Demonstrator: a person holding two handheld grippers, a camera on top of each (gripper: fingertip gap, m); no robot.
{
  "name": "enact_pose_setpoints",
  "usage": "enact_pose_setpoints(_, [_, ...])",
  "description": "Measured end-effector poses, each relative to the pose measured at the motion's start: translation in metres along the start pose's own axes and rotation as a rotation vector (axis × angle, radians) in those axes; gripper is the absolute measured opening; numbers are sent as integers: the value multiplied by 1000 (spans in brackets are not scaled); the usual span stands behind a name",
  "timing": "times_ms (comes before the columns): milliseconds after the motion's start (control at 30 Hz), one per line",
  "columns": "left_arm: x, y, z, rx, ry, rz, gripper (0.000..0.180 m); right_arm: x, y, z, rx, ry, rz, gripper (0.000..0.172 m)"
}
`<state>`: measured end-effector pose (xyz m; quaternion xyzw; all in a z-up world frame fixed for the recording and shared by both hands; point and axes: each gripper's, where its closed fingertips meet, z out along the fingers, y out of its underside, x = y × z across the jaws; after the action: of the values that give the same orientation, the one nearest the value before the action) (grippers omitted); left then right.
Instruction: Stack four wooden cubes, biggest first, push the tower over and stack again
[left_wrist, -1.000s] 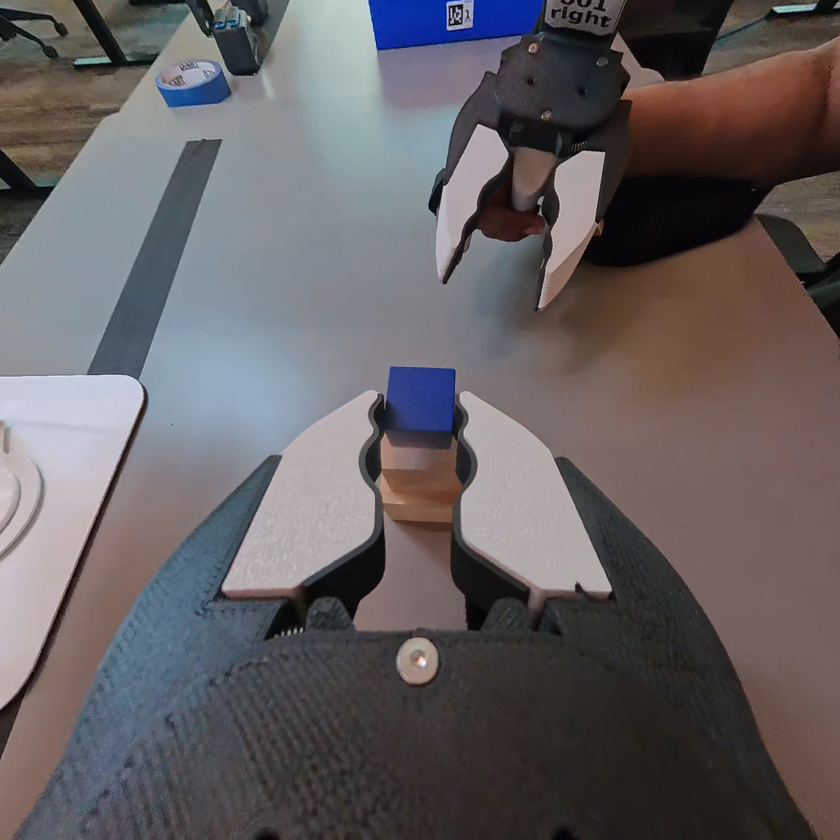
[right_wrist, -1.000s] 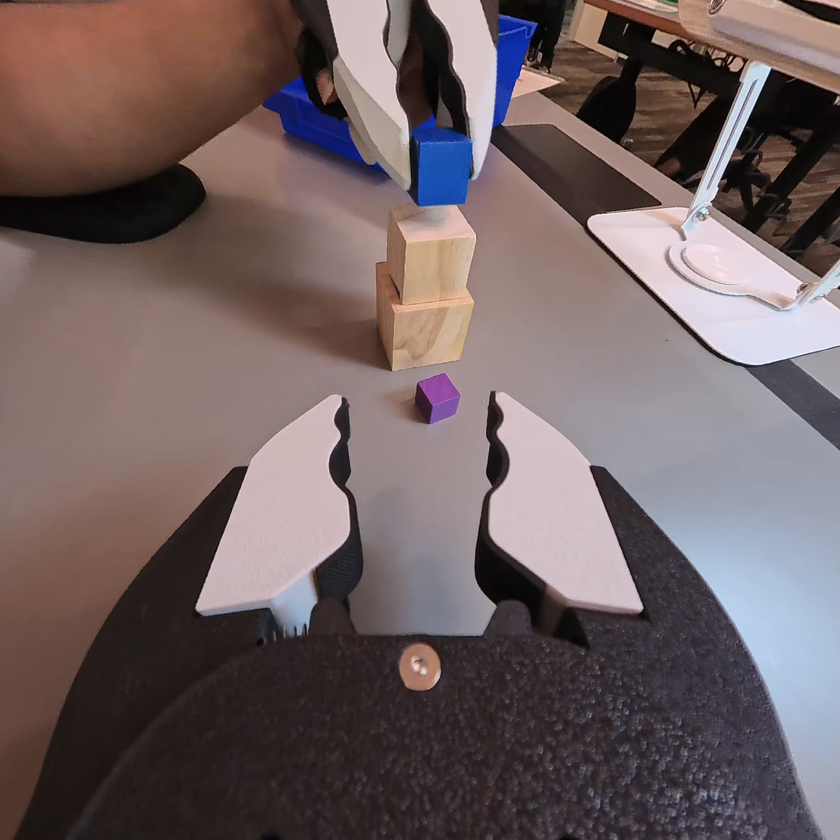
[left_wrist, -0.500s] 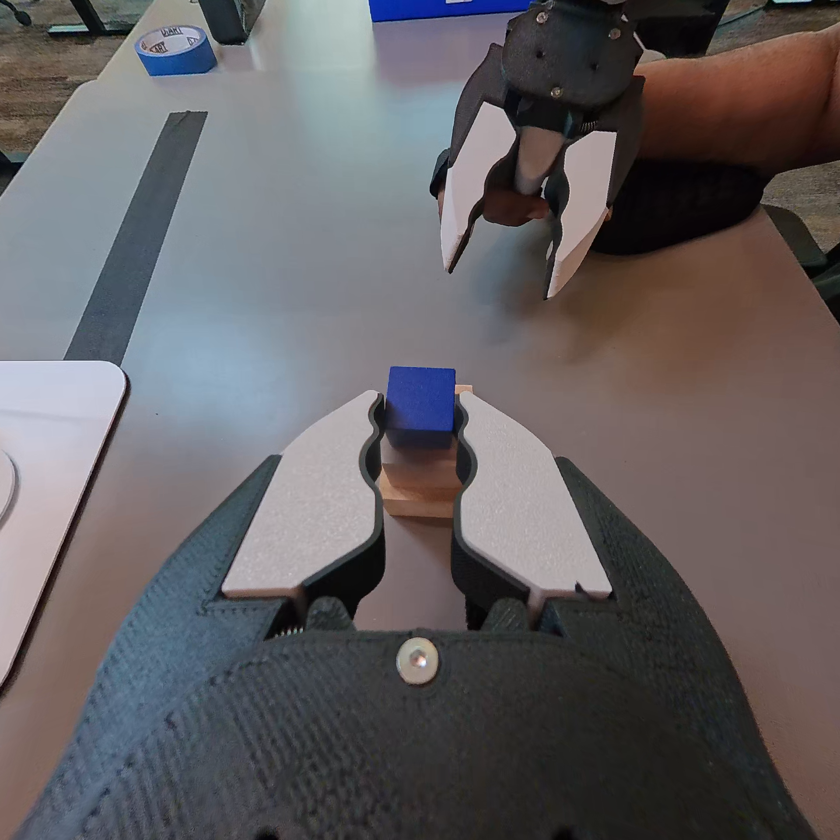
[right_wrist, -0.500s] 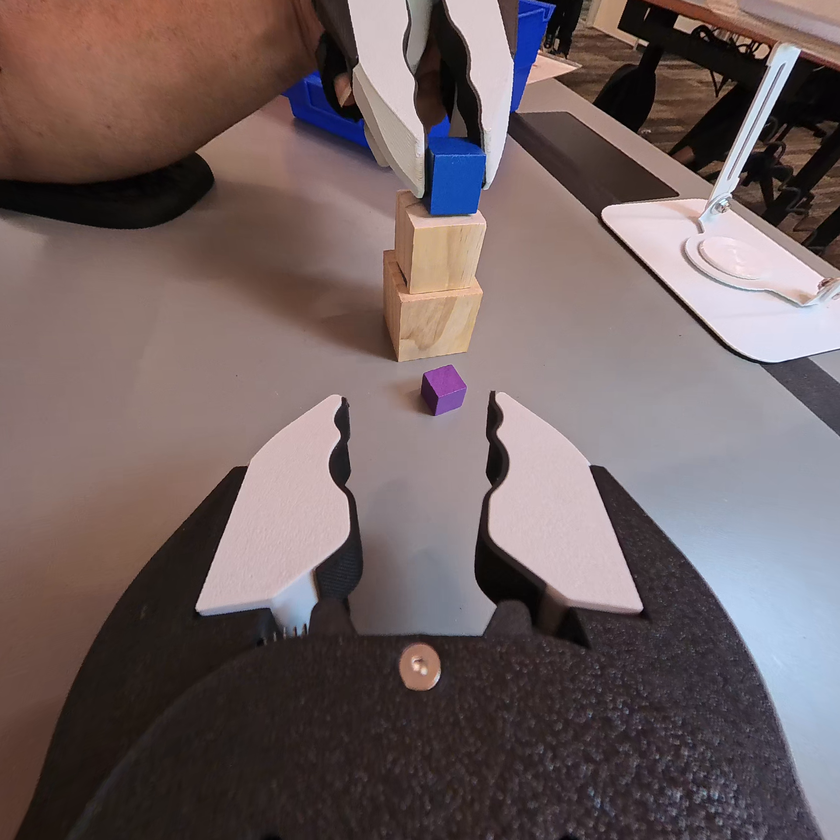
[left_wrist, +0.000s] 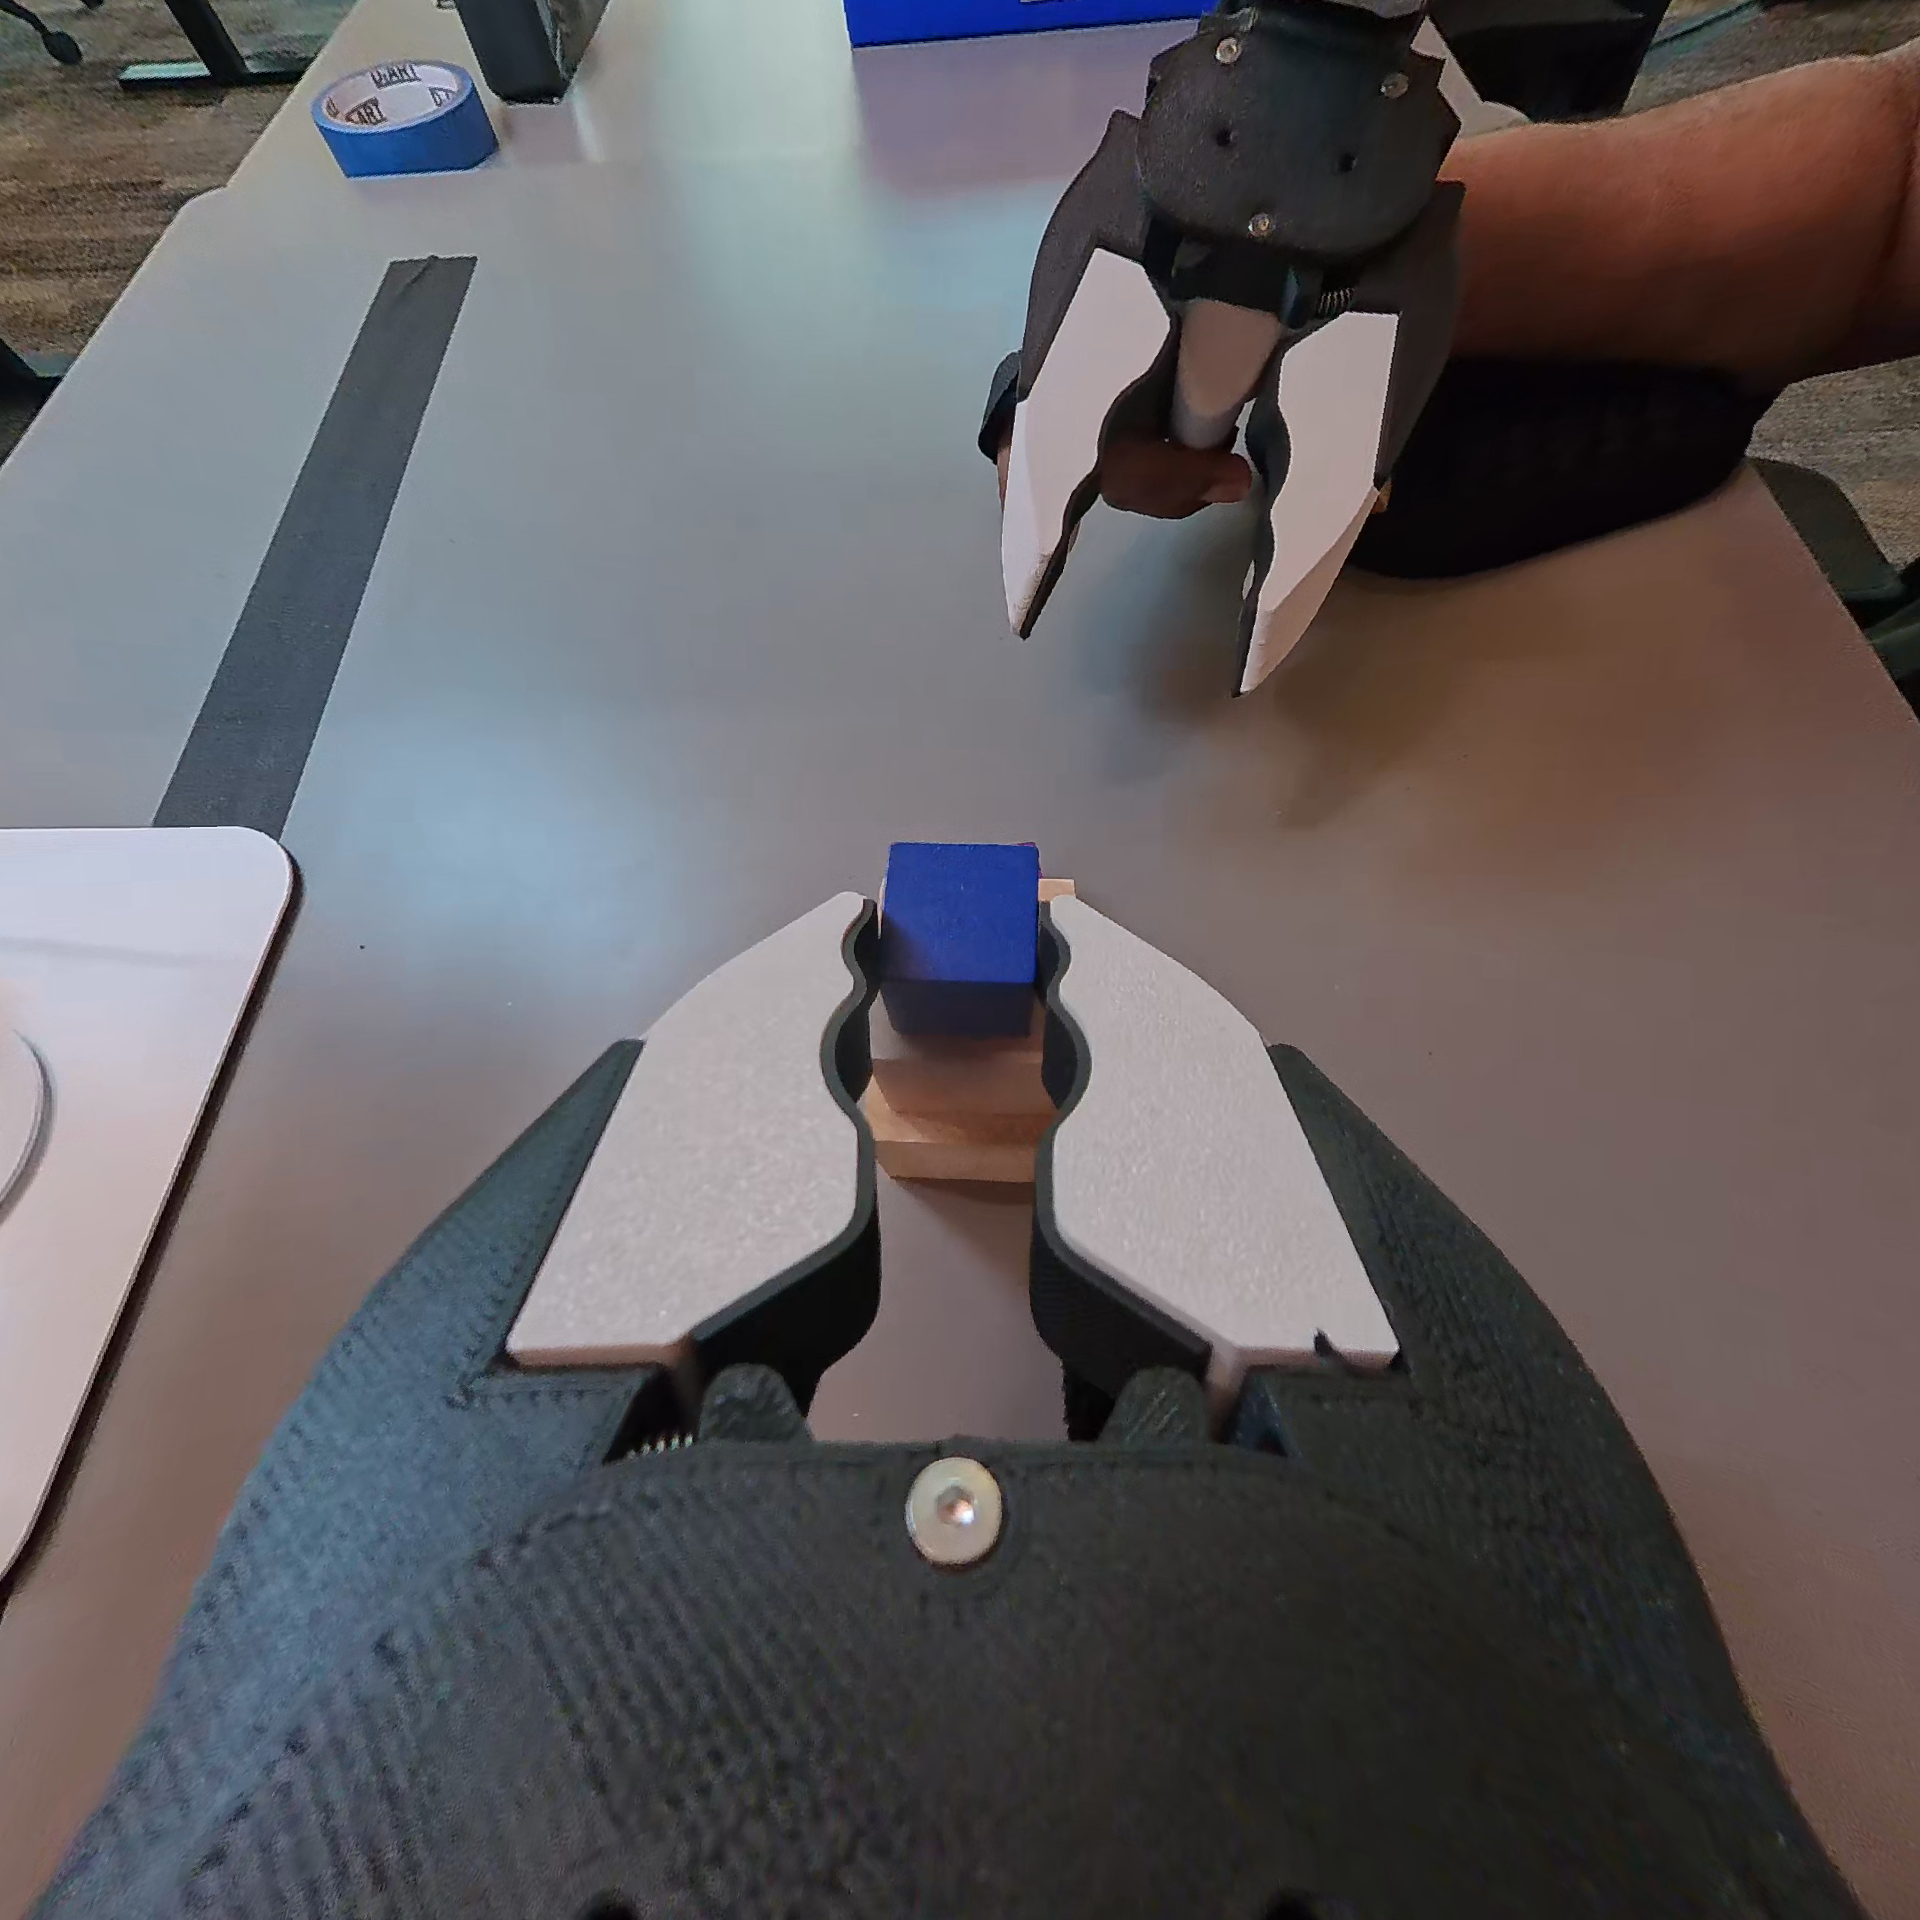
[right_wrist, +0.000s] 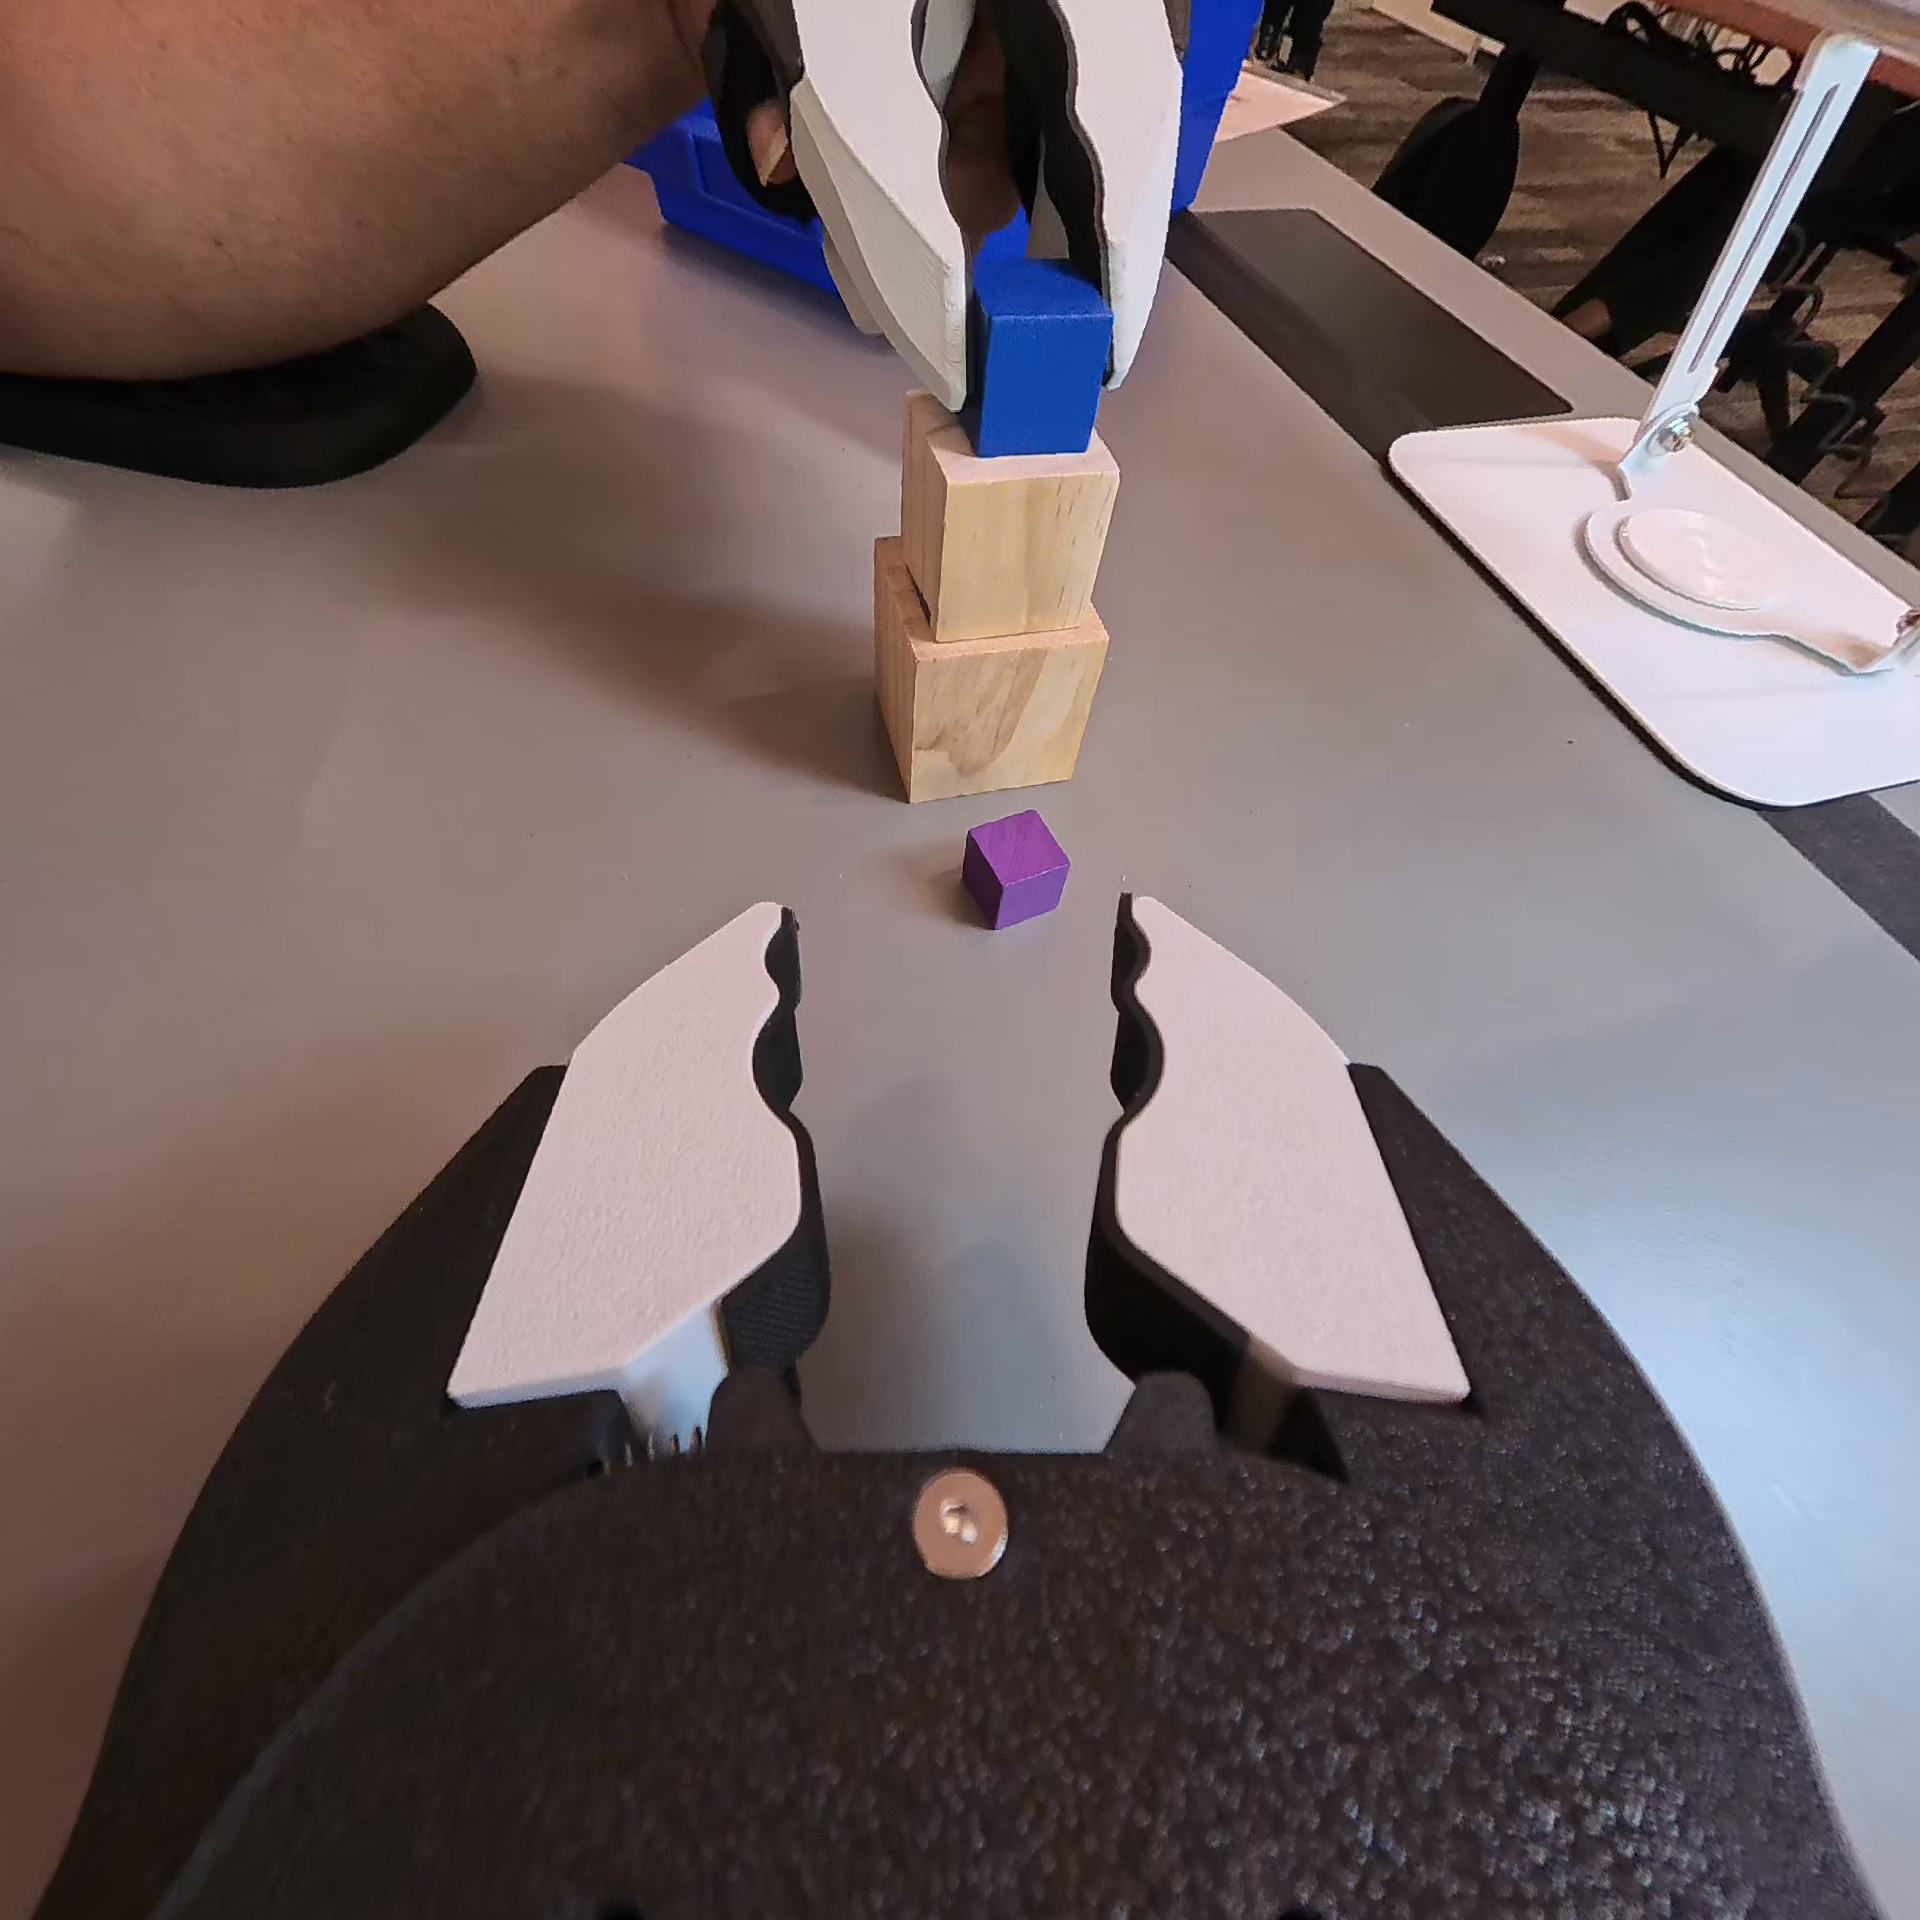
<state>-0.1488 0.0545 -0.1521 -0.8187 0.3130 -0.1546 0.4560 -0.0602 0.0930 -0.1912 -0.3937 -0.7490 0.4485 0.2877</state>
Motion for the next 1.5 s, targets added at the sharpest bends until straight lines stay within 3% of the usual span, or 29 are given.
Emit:
enact_pose_setpoints(833, [1,0,0,12,-5,2,29,-1,4,2,-20,-11,2,58])
enact_pose_setpoints(1133, [1,0,-1,25,-14,-8,38,-3,4,2,-21,-17,0,58])
enact_pose_setpoints(1233, [2,-5,-9,65,-12,-17,48,-3,4,2,-18,-18,-2,58])
enact_pose_setpoints(1367, [1,-25,-33,238,-27,-57,61,-3,4,2,-16,-21,0,58])
enact_pose_setpoints(1500, [-7,-30,-60,369,-98,-128,63,-4,6,5,-24,-25,6,58])
